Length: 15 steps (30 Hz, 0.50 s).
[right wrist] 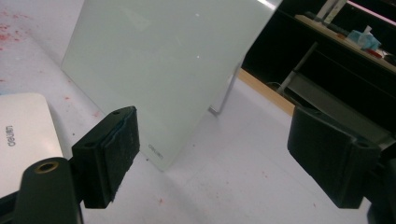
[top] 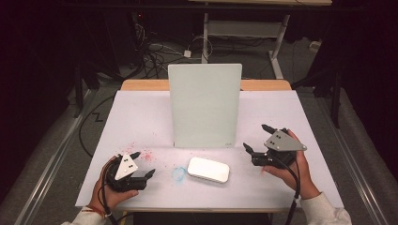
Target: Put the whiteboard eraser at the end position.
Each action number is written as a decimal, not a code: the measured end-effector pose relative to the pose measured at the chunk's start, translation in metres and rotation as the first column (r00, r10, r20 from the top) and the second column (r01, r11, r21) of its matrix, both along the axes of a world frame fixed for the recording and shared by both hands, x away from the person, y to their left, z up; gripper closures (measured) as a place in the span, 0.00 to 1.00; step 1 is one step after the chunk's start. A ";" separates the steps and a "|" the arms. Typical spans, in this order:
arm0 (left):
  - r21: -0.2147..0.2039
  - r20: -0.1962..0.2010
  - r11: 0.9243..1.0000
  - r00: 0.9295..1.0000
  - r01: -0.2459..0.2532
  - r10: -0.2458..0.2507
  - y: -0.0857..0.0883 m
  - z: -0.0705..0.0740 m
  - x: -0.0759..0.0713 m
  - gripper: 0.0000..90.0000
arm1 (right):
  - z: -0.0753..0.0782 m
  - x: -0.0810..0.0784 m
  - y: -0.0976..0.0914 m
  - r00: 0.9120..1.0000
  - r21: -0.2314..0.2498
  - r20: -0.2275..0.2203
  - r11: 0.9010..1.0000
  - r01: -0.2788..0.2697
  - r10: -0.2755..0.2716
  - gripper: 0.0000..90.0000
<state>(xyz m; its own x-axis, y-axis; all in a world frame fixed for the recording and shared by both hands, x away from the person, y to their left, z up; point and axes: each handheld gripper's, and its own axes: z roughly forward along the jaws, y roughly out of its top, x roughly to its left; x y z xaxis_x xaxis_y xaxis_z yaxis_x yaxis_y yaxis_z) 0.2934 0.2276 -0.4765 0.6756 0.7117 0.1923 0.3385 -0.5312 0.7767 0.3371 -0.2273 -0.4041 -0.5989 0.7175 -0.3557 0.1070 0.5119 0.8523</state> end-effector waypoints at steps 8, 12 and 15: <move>-0.004 0.017 1.000 1.000 0.002 -0.002 0.000 0.001 0.001 0.23 | -0.011 -0.010 -0.019 1.000 0.042 -0.012 0.999 -0.009 0.010 0.19; -0.010 0.009 1.000 1.000 -0.002 0.002 -0.001 0.001 0.001 0.22 | -0.024 -0.015 -0.029 1.000 0.046 0.008 0.999 0.020 -0.021 0.20; -0.009 0.024 1.000 1.000 0.002 -0.002 -0.001 0.002 0.003 0.21 | -0.035 -0.018 -0.036 1.000 0.064 -0.021 0.998 0.025 -0.024 0.19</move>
<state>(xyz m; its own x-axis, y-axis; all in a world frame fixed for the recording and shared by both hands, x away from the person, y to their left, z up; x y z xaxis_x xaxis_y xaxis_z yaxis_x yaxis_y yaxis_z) 0.2960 0.2265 -0.4745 0.6725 0.7120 0.2018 0.3185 -0.5245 0.7896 0.3187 -0.2633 -0.4392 -0.5875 0.7528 -0.2969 0.1360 0.4535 0.8808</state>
